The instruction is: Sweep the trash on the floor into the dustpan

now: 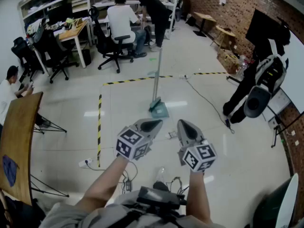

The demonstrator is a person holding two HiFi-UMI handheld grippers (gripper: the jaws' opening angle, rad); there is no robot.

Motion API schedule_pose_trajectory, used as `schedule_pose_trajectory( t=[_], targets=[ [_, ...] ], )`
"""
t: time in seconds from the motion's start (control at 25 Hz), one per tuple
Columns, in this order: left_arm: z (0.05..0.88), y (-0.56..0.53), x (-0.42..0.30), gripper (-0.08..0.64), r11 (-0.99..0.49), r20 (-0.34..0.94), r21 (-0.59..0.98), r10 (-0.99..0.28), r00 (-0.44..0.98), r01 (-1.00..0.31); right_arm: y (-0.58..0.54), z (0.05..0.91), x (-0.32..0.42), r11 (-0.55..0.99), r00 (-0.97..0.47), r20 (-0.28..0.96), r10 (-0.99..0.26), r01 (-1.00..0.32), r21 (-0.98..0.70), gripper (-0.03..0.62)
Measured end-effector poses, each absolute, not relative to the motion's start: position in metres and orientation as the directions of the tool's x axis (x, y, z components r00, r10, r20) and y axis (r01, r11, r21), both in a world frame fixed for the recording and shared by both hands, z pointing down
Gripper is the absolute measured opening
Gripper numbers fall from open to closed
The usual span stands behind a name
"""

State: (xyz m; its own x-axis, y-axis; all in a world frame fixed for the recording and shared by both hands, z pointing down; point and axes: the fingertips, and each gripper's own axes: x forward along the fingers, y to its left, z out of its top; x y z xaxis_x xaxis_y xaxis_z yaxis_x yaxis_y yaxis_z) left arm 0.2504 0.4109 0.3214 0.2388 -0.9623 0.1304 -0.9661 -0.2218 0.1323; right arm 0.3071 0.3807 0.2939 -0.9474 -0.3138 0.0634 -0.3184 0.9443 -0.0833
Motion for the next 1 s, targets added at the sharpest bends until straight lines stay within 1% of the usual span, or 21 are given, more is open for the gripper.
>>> schedule_pose_trajectory(
  t=[0.24,0.32,0.44,0.52,0.68,0.88,1.0],
  targets=[
    [0.32,0.328,0.221,0.0,-0.196,0.112,0.139,-0.971,0.212,-0.971,0.302,0.289,0.274,0.969,-0.971,0.013,-0.24,-0.241,-0.049,0.0],
    [0.314,0.301,0.206,0.0,-0.175,0.083,0.128,-0.979,0.186,-0.976,0.276,0.286,0.261,0.977,-0.978,-0.006,-0.208,-0.207,-0.055,0.0],
    [0.302,0.262,0.188,0.0,-0.124,0.027,0.132,-0.991,0.129,-0.983,0.233,0.288,0.245,0.986,-0.989,0.002,-0.149,-0.149,-0.072,0.0],
    [0.292,0.241,0.18,0.0,-0.131,0.013,0.134,-0.991,0.134,-0.982,0.209,0.284,0.232,0.989,-0.992,0.005,-0.129,-0.129,-0.078,0.0],
    [0.296,0.212,0.162,0.0,-0.141,0.053,0.12,-0.987,0.148,-0.983,0.177,0.282,0.204,0.991,-0.995,0.007,-0.102,-0.102,-0.088,0.0],
    [0.301,0.177,0.123,0.0,-0.145,0.072,0.07,-0.986,0.15,-0.987,0.136,0.271,0.165,0.986,-0.993,-0.07,-0.094,-0.084,-0.143,0.0],
    [0.311,0.157,0.088,0.0,-0.141,0.068,0.087,-0.987,0.147,-0.986,0.115,0.28,0.13,0.987,-0.994,-0.039,-0.102,-0.096,-0.129,0.0]
  ],
)
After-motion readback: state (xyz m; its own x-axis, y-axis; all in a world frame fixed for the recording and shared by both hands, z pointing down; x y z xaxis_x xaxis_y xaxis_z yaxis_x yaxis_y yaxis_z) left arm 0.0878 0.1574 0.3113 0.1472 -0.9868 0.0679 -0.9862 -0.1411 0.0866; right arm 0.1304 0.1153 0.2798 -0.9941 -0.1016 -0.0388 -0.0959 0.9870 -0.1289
